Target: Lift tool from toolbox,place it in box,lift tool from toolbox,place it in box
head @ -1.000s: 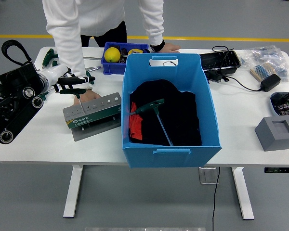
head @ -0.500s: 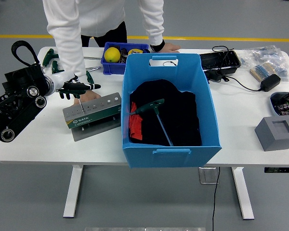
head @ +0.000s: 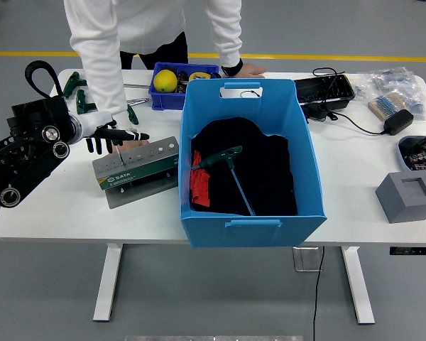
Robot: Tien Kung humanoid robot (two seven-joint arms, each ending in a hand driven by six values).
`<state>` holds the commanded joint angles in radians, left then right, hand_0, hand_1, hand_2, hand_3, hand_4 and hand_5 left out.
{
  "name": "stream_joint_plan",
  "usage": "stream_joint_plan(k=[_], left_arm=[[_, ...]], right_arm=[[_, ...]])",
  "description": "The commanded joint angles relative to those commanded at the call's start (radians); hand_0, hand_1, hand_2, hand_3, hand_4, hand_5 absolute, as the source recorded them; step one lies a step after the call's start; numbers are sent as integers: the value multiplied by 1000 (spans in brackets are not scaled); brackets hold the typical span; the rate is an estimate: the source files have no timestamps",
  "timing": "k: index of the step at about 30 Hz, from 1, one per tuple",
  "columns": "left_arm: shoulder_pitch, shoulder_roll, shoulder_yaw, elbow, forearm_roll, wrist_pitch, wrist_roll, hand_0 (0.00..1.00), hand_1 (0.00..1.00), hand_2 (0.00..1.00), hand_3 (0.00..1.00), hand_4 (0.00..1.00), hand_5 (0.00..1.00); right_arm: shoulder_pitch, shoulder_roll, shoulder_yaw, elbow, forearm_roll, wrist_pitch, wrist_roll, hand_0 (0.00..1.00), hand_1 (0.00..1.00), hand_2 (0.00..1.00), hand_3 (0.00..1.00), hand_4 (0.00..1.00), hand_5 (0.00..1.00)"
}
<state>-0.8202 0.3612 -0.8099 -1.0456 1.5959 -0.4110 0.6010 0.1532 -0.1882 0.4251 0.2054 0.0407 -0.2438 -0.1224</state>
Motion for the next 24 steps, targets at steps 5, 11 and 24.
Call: stream_joint_plan(k=[5,11,24], left_arm=[[-5,-1,-4,15,-29,-8,-5,351,366,444,568,997,998],[-16,-3,-5,34,-56,-14,-10,320,340,424,554,987,998],[-31,-5,23,91,-151,-25,-16,276,241,331,479,974,998]], right_arm=[[4,-1,-3,0,1,2,0,643,627,699,550,778,669],[8,-2,-9,0,11,2,3,644,627,699,550,777,669],[12,-3,-10,-2,12,4,3,645,626,699,550,778,670]])
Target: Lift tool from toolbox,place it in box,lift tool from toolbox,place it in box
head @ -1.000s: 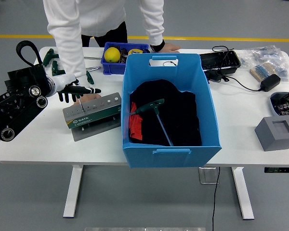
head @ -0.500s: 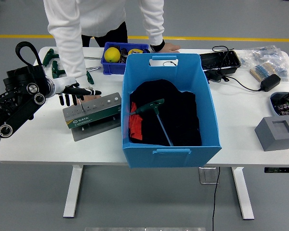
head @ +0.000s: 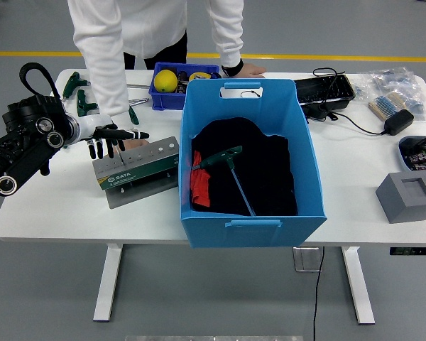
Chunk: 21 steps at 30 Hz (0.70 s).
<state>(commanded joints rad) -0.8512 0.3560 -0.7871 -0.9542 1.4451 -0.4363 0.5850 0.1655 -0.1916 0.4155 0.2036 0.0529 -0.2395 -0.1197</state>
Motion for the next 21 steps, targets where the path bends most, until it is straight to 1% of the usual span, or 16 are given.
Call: stream_joint_plan(k=[1,6,7,12,13,14,18,19,21], left_arm=[[-1,0,2,4,-6,0,0,249,191,273,398,966,998],[-4,0,10,17,-25,3,-2,249,191,273,398,966,998],[-5,-1,13,19,-29,4,-3,215,131,211,305,947,998],[-7,-2,26,28,-46,7,-2,215,131,211,305,947,998],[-8,-3,28,29,-48,9,-2,149,64,141,211,935,998],[-8,-3,31,29,-51,11,-2,149,64,141,211,935,998],[-7,-3,43,33,-58,38,-20,149,64,141,211,935,998],[-7,-2,48,34,-58,49,-28,124,12,78,139,924,998],[-7,-2,53,35,-55,60,-37,124,12,78,139,924,998]], right_arm=[[0,0,0,0,-1,0,0,644,625,699,550,778,671],[1,-1,0,0,-1,1,0,644,625,699,550,778,671],[1,0,0,0,-1,0,0,646,625,699,550,779,672],[2,0,-1,-1,2,1,1,646,625,699,550,779,672],[2,0,-1,-1,2,1,1,645,625,699,549,780,674],[2,0,-1,-1,1,1,1,645,625,699,549,780,674],[3,-1,-1,-1,3,1,1,645,625,699,549,780,674],[3,-1,0,-2,2,1,1,645,625,699,549,780,673],[3,-1,0,-2,2,1,1,645,625,699,549,780,673]])
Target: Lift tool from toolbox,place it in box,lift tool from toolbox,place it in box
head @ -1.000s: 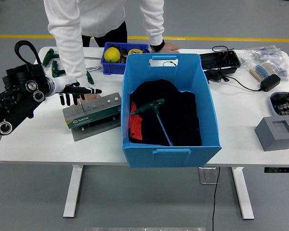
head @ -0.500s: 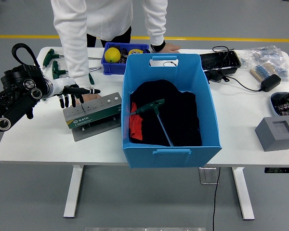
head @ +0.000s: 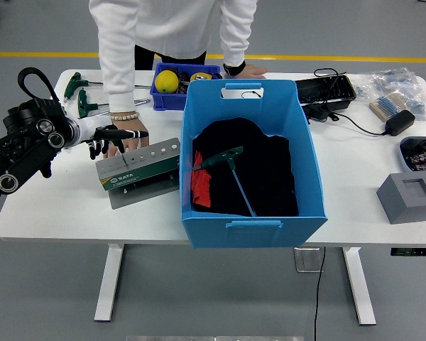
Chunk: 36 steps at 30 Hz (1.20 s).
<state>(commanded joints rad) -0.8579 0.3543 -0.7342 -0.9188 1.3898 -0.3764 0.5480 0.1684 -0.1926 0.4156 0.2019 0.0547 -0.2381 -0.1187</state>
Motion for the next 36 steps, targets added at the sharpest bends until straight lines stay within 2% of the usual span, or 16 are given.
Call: stream_joint_plan(k=[3,4,9,10,15,16,21,22,27,28,33,34,36], left_arm=[[0,0,5,2,8,6,-10,124,12,78,139,924,998],[-1,0,7,4,9,7,-11,107,2,47,115,998,998],[-1,1,9,10,24,13,-24,107,2,47,115,998,998],[-1,1,8,9,28,15,-26,105,2,37,106,998,883],[-3,4,2,-2,44,22,-37,105,2,37,106,998,883],[-3,4,1,-5,45,23,-38,108,2,29,100,998,837],[-6,6,-5,-23,65,28,-49,108,2,29,100,998,837],[-6,7,-5,-25,70,28,-51,98,2,23,89,998,668],[-6,9,-7,-36,98,38,-72,98,2,23,89,998,668],[-5,9,-8,-39,105,40,-76,91,2,14,81,998,569],[-6,9,-11,-46,119,49,-91,91,2,14,81,998,569],[-6,10,-11,-46,121,51,-93,90,2,10,75,998,499],[-6,12,-12,-48,127,58,-97,90,2,10,75,998,499]], right_arm=[[0,0,0,0,0,0,0,645,625,699,549,780,673],[0,0,0,0,1,0,0,646,625,700,550,780,673],[1,-1,-1,-1,3,1,1,646,625,700,550,780,673],[0,0,-1,-1,4,0,1,644,625,700,550,780,674],[-1,0,1,-1,1,0,0,644,625,700,550,780,674],[-2,0,3,-1,-1,0,0,645,625,700,550,780,674],[-6,1,9,-1,-10,-1,-3,645,625,700,550,780,674],[-6,1,9,-1,-10,-1,-3,645,625,700,550,781,674],[-9,1,9,-1,-9,-1,-2,645,625,700,550,781,674],[-9,2,8,-1,-8,-1,-2,644,625,700,550,781,674],[-11,1,7,-1,-7,-1,-2,644,625,700,550,781,674],[-11,1,7,0,-7,-1,-2,644,625,700,550,780,674],[-12,1,7,0,-6,-1,-2,644,625,700,550,780,674]])
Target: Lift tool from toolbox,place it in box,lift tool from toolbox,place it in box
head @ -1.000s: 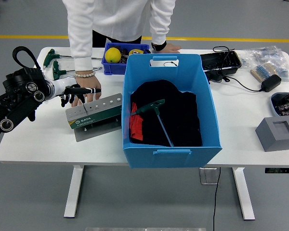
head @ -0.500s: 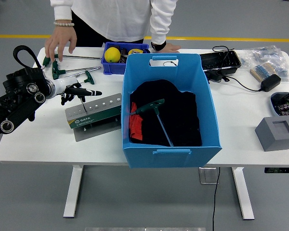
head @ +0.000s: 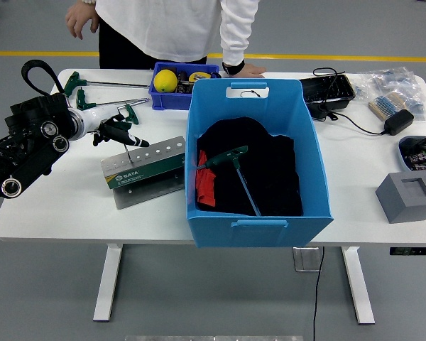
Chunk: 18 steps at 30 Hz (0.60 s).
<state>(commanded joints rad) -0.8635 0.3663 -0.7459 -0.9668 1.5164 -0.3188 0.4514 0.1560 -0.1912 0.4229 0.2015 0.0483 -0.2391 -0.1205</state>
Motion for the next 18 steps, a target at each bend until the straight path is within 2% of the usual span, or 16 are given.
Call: stream_joint_plan(k=[3,4,9,10,15,16,18], left_arm=[[0,3,-1,-4,4,15,-3,90,2,10,75,998,499],[0,4,-3,-7,4,22,-4,89,2,5,72,998,400],[-6,10,-13,-13,-2,55,-9,89,2,5,72,998,400],[-8,11,-16,-13,-1,59,-10,87,2,3,68,935,428],[-23,25,-27,-25,3,77,-18,87,2,3,68,935,428],[-25,28,-29,-28,5,78,-19,82,2,2,67,855,481],[-32,34,-32,-38,12,80,-24,82,2,2,67,855,481]], right_arm=[[-1,0,2,0,-3,0,-1,644,625,700,550,780,674],[-1,1,3,0,-5,0,-1,644,625,700,550,781,674],[0,0,4,0,-5,0,-2,644,625,700,550,781,674],[0,0,4,0,-5,0,-2,645,625,700,550,781,674],[2,-1,2,-1,0,1,0,645,625,700,550,781,674],[3,-1,2,-1,0,1,0,645,625,700,550,781,674],[4,-1,2,-1,2,1,0,645,625,700,550,781,674]])
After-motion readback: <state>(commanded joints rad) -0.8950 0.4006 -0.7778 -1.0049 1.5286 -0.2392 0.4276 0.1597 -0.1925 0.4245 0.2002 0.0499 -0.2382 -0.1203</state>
